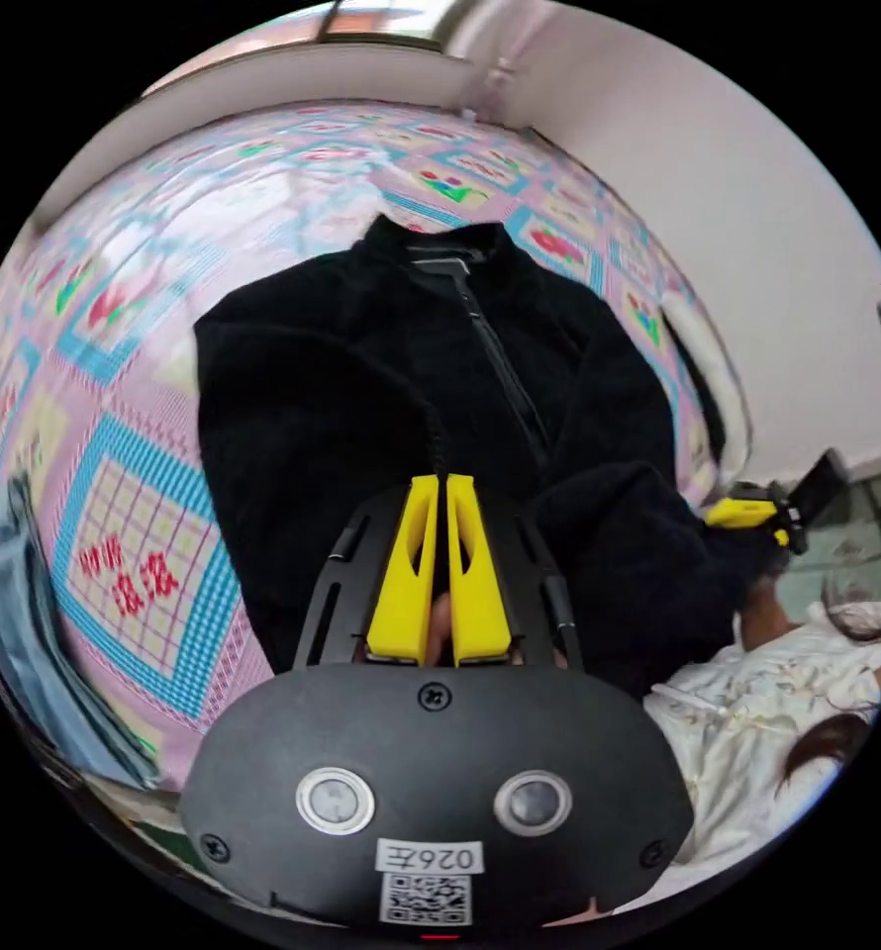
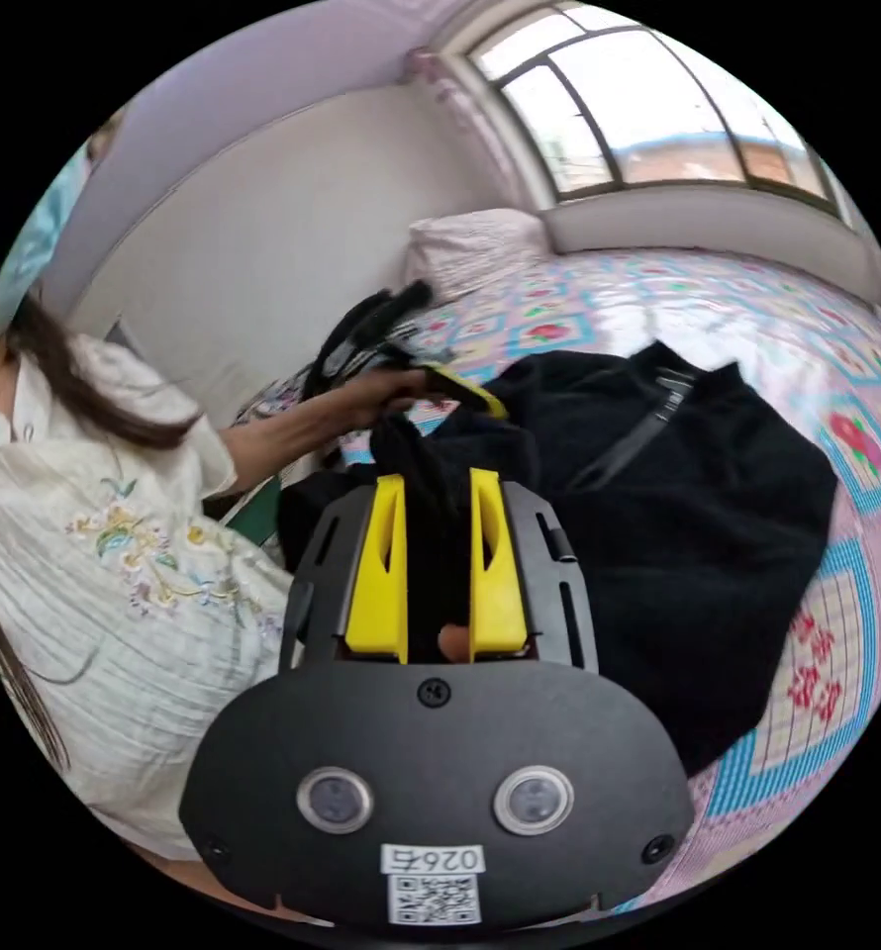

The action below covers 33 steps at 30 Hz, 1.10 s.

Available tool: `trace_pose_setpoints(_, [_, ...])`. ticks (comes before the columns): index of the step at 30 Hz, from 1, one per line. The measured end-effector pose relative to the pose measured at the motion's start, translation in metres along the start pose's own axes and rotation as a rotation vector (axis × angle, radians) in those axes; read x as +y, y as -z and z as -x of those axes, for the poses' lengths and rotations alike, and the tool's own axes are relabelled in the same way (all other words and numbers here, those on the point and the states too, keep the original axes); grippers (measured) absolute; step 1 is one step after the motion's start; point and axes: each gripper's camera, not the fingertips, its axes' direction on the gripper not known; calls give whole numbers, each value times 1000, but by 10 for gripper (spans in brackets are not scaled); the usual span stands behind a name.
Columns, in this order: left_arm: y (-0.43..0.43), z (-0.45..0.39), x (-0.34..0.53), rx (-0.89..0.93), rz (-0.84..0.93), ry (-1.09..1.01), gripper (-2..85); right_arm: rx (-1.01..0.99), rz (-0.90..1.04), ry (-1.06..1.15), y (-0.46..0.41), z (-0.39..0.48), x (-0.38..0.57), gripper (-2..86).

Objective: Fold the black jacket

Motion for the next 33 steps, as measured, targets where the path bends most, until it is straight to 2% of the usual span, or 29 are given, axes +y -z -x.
trace_pose_setpoints(2, [19, 51, 35, 90, -80, 170, -4, 129, -27, -152, 15, -42, 10, 73])
trace_pose_setpoints(5, [41, 125, 111, 186, -227, 433, -4, 264, -30, -261, 25, -78, 13, 77])
trace_pose_setpoints(7, [51, 164, 177, 272, -406, 625, -1, 269, -76, -309, 29, -95, 12, 85])
trace_pose_setpoints(9, [56, 177, 220, 264, -558, 767, 6, 289, -73, -324, 19, -109, 4, 97])
trace_pose_setpoints(10, [60, 178, 237, 201, -626, 825, 29, 310, -45, -315, 5, -118, -5, 112])
trace_pose_setpoints(12, [65, 170, 243, 90, -674, 841, 88, 319, 11, -294, -28, -130, -23, 133])
trace_pose_setpoints(14, [64, 159, 229, 18, -700, 784, 155, 344, 145, -262, -92, -147, -50, 147])
trace_pose_setpoints(15, [61, 152, 213, 13, -705, 725, 208, 354, 202, -251, -111, -151, -56, 133])
trace_pose_setpoints(16, [55, 149, 193, 41, -697, 676, 225, 404, 375, -219, -156, -158, -62, 104])
trace_pose_setpoints(17, [52, 148, 183, 59, -693, 651, 233, 548, 389, -41, -177, -141, -68, 38])
trace_pose_setpoints(20, [40, 144, 140, 148, -699, 518, 197, 577, 544, 39, -184, -126, -78, -10])
trace_pose_setpoints(22, [35, 146, 116, 215, -713, 416, 103, 692, 565, -4, -163, -127, -64, -13])
trace_pose_setpoints(24, [31, 152, 101, 212, -706, 400, 97, 756, 527, -155, -123, -139, -39, -12])
trace_pose_setpoints(25, [28, 157, 90, 181, -703, 389, 108, 727, 446, -316, -88, -153, -18, -11])
trace_pose_setpoints(26, [25, 159, 83, 162, -691, 381, 114, 645, 296, -499, -48, -166, 2, -6])
trace_pose_setpoints(28, [5, 167, 45, 79, -588, 337, 173, 581, 71, -700, 1, -176, 31, 8])
trace_pose_setpoints(31, [-35, 172, -11, 4, -439, 267, 276, 685, -191, -810, 44, -169, 45, 50])
trace_pose_setpoints(33, [-67, 174, -43, 1, -327, 232, 329, 752, -316, -778, 58, -159, 35, 80])
